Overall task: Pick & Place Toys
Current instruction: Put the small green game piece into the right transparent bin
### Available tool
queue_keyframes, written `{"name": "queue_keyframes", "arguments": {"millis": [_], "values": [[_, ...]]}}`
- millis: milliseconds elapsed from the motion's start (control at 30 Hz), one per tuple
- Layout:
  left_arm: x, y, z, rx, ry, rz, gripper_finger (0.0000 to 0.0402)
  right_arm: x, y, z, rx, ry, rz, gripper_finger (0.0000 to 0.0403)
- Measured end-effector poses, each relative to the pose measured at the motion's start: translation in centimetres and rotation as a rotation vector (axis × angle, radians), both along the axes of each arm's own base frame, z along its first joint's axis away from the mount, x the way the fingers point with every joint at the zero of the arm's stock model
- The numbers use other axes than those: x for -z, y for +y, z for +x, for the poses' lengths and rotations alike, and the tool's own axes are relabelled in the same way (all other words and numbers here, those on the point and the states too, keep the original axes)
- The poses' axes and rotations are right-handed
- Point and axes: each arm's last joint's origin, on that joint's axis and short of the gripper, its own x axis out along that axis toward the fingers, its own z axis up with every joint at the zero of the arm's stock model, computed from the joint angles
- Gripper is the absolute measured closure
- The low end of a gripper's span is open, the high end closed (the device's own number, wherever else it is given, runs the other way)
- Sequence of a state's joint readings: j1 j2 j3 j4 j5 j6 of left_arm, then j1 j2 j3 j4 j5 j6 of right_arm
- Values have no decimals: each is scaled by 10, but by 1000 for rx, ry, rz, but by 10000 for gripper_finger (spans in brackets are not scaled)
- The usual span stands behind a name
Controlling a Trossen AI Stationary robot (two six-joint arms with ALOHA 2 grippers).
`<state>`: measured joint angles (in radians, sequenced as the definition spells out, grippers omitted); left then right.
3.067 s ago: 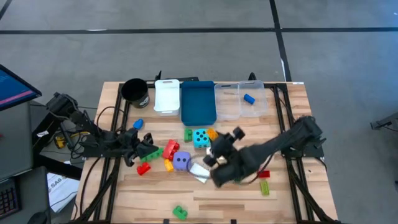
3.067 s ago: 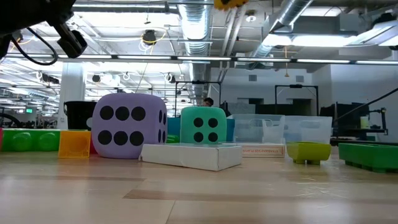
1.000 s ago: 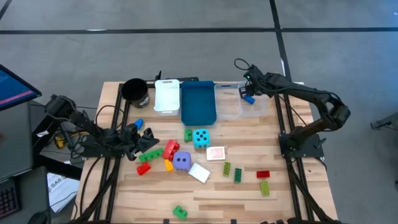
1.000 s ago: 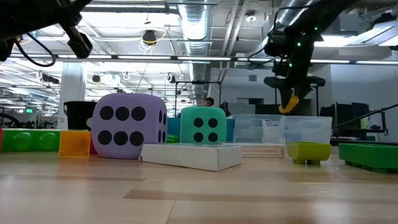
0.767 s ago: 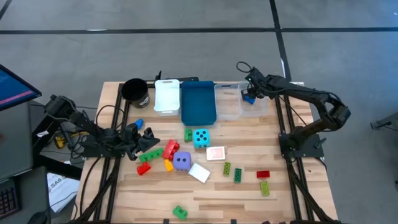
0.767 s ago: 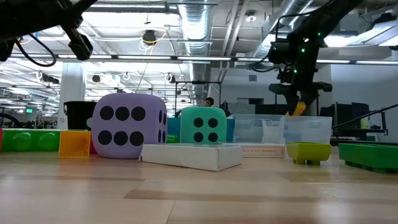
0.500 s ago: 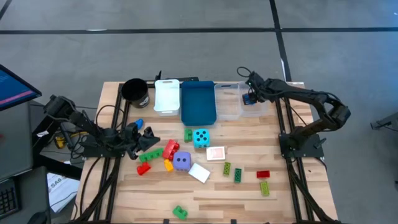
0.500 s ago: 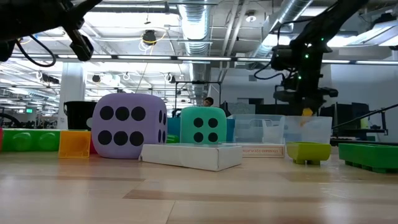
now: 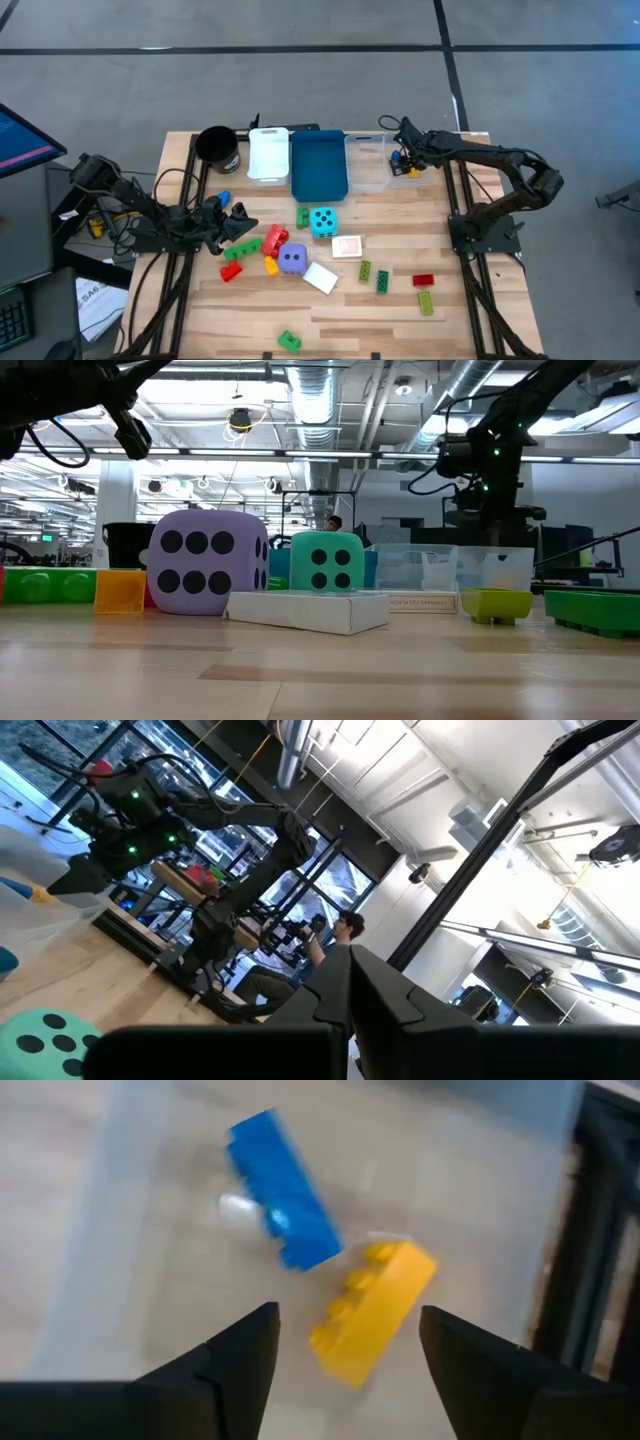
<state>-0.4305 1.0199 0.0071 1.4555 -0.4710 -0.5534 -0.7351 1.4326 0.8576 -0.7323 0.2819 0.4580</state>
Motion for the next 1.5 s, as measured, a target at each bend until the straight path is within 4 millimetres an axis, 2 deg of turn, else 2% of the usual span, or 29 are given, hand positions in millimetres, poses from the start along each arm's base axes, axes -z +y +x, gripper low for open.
{"name": "queue_keyframes", "arguments": {"millis": [133, 300, 467, 567, 667, 833, 1000, 1100, 1233, 1333, 1500], "values": [[0, 0, 0, -27, 3, 63, 401, -14, 14, 14, -75, 17, 36, 165], [-3, 2, -1, -79, -15, 135, 401, -39, 49, 37, -150, 72, 4, 164], [-6, 8, -1, -125, -47, 131, 401, -73, 105, 51, -187, 19, -94, 164], [-6, 9, 0, -139, -48, 131, 401, -88, 148, 54, -183, -128, -157, 164], [-6, 11, 0, -148, -50, 129, 401, -94, 193, 51, -172, -267, -216, 164], [-10, 11, -2, -151, -81, 114, 401, -84, 267, 41, -180, -458, -272, 164], [-19, 11, -1, -174, -118, 146, 401, -56, 332, 40, -256, -596, -264, 164], [-25, 10, 1, -190, -136, 163, 401, -39, 365, 48, -288, -649, -248, 164], [-31, 9, 5, -199, -146, 190, 401, -22, 399, 68, -322, -621, -261, 164], [-33, 9, 6, -212, -147, 230, 402, -16, 418, 86, -338, -557, -294, 164], [-33, 9, 6, -213, -145, 233, 401, -14, 433, 108, -221, -399, -345, 164]]}}
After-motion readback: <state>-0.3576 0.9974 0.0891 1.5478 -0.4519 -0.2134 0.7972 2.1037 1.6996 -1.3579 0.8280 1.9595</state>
